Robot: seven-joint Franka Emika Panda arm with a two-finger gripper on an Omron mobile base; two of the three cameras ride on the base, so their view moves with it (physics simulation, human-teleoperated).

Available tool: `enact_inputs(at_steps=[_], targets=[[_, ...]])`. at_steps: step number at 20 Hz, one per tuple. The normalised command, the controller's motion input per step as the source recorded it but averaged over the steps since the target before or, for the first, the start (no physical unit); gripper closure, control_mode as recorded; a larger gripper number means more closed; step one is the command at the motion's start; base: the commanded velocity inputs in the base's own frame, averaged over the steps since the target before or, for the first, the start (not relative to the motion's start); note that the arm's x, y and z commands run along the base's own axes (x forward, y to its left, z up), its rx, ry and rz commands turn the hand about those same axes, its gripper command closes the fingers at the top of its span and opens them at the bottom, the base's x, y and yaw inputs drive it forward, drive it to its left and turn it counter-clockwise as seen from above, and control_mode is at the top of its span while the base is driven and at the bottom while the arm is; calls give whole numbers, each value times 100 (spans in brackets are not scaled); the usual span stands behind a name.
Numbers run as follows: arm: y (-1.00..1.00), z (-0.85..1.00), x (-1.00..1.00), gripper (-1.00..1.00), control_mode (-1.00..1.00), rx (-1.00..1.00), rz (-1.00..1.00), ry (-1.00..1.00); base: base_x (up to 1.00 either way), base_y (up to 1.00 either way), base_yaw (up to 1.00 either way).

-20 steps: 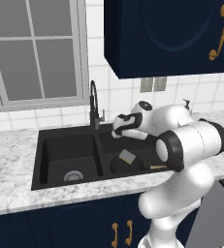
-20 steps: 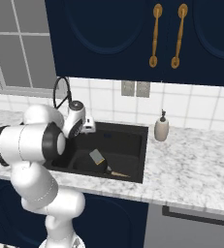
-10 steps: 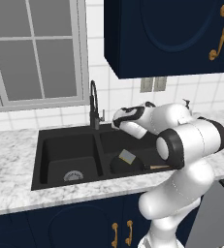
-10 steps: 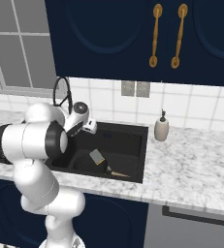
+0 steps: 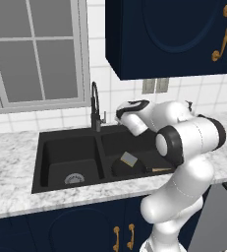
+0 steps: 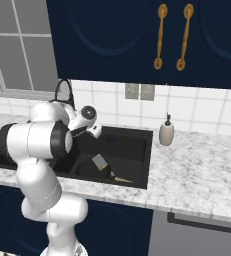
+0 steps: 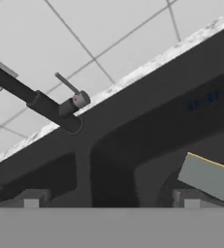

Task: Pick the pan and sponge and place them into the sink. Then turn on the water.

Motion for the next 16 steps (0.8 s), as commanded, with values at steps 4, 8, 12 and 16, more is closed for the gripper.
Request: enact_inputs(at_steps=[4,8,12,16], targets=[[-30,6,10,-100,-100,19,-6,1,0,0,0],[-9,0,1,-100,-100,6,0,1,0,0,0],[8,8,0,-100,-100,5,0,-3,0,0,0],[14,16,9,-100,-100,2,0,0,0,0,0]])
